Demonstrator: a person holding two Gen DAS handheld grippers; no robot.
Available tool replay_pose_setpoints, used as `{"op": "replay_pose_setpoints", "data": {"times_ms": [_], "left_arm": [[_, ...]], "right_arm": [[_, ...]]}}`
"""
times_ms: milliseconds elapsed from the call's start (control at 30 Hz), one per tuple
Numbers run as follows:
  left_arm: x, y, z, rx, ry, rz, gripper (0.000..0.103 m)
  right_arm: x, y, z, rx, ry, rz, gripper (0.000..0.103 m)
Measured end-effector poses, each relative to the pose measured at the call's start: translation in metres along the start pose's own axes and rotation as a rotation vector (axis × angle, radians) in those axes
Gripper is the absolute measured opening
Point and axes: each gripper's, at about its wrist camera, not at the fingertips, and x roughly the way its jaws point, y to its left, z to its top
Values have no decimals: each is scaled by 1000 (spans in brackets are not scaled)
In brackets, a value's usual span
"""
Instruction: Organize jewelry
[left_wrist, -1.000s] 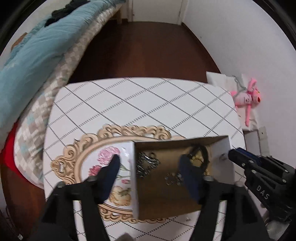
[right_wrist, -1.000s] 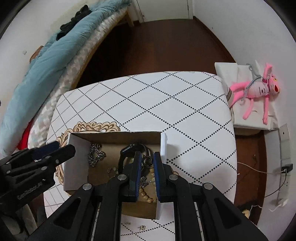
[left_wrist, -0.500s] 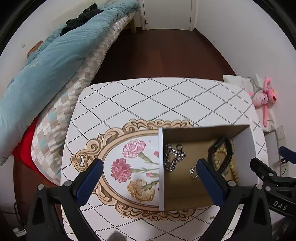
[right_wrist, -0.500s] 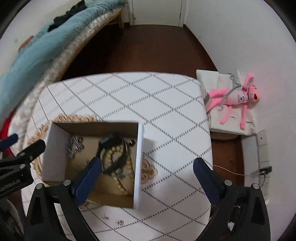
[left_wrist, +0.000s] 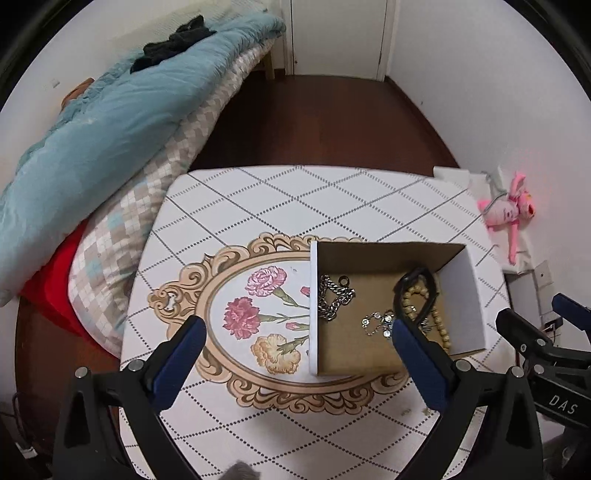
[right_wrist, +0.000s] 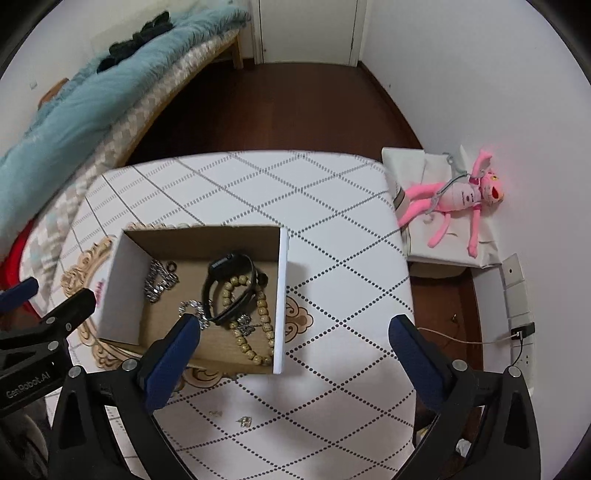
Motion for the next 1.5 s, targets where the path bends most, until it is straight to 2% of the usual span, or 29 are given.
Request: {"op": "replay_pose_setpoints", "data": {"times_ms": [100, 267, 367, 500, 533, 600, 667, 700, 833, 933, 1033, 1067, 1233, 1267, 1300, 1500], "left_arm": [[-19, 1, -7, 2, -28, 1, 103], [-26, 5, -30, -5, -12, 32, 103], [-16, 8, -53, -15, 17, 47, 103], [15, 9, -86, -8, 89, 71, 103], [27, 9, -95, -4, 121, 70, 103], [43, 8, -107, 4, 170, 67, 103], [56, 9, -118, 6, 198, 81, 103], [59, 9, -122, 8, 201, 89, 103], [70, 10, -132, 24, 215, 126, 103], [73, 11, -134, 24, 209, 137, 103], [73, 14, -135, 7, 202, 130, 103], [73, 14, -135, 4, 201, 131, 103], [70, 7, -132, 9, 192, 136, 103], [69, 6, -130, 12, 184, 131, 103], [66, 2, -129, 16, 174, 123, 102], [55, -38, -120, 61, 134, 5, 102]], "right_arm": [[-20, -1, -5, 9, -33, 19, 103], [-37, -1, -26, 22, -47, 37, 103], [-34, 0, -47, 30, -35, 32, 103], [-6, 0, -82, 60, 28, 68, 101], [5, 1, -93, 66, 45, 80, 98], [24, 2, -109, 78, 77, 116, 75], [40, 3, -122, 86, 100, 139, 64], [46, 5, -128, 87, 100, 152, 61], [56, 15, -138, 70, 78, 168, 58], [58, 25, -140, 34, 44, 141, 52], [59, 33, -139, 1, 15, 78, 32], [59, 33, -139, -11, 8, 53, 15], [57, 36, -140, -50, -13, 33, 13], [56, 34, -140, -44, -14, 42, 7], [52, 31, -140, -35, -24, 48, 7], [40, -5, -145, 95, -13, 103, 7]]}}
